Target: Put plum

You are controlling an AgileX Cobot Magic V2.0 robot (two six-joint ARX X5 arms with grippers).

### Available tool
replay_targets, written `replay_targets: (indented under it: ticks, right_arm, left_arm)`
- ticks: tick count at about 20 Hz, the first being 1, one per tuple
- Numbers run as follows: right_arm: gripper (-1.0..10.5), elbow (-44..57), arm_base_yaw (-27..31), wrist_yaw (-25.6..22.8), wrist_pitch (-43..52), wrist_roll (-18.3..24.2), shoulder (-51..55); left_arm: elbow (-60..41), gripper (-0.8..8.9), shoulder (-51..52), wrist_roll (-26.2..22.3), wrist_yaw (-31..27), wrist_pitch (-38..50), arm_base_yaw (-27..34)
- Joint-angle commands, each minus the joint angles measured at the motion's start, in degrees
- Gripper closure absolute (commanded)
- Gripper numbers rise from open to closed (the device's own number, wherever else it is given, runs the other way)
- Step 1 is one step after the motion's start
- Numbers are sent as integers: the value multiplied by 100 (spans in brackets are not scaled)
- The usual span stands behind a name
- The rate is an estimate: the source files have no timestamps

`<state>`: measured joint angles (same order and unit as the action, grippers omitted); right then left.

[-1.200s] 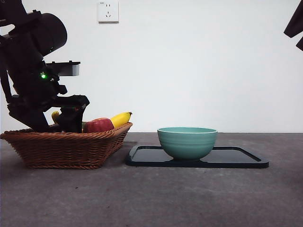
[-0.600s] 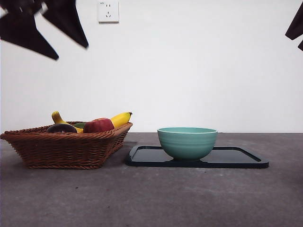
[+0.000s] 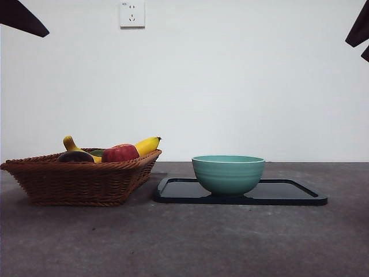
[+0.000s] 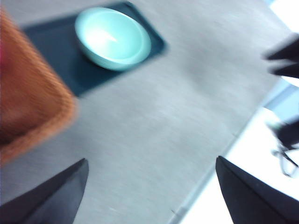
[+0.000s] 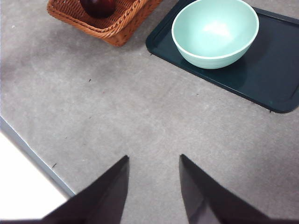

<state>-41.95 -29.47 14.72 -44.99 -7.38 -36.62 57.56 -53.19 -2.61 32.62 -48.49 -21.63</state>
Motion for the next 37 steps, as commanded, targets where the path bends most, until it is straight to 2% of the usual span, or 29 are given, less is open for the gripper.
replay_targets:
  ticks: [1, 11, 15, 16, 19, 22, 30, 37]
  right_arm:
    - [775, -33, -35, -20, 39, -63, -35]
    - [775, -33, -35, -22, 42, -197, -35]
    - [767, -50, -26, -328, 461, -866, -76]
    - [734, -76, 2, -369, 632, -1025, -131]
    - [672, -354, 212, -457, 903, -1220, -619]
    - [672, -979, 542, -424, 896, -1132, -1510]
    - [672, -3003, 1110, -424, 581, -424, -4334]
    - [672, -3477, 1130, -424, 820, -240, -5912]
  left_arm:
    - [68, 386, -35, -146, 66, 7, -24]
    - [68, 386, -35, -146, 63, 11, -24]
    - [68, 386, -35, -146, 66, 13, -24]
    - [68, 386, -35, -146, 66, 11, -24]
    - [68, 386, -35, -149, 66, 13, -24]
    - [68, 386, -35, -188, 63, 11, -26]
    - [68, 386, -35, -188, 66, -2, -26]
    - [68, 386, -35, -188, 63, -2, -24]
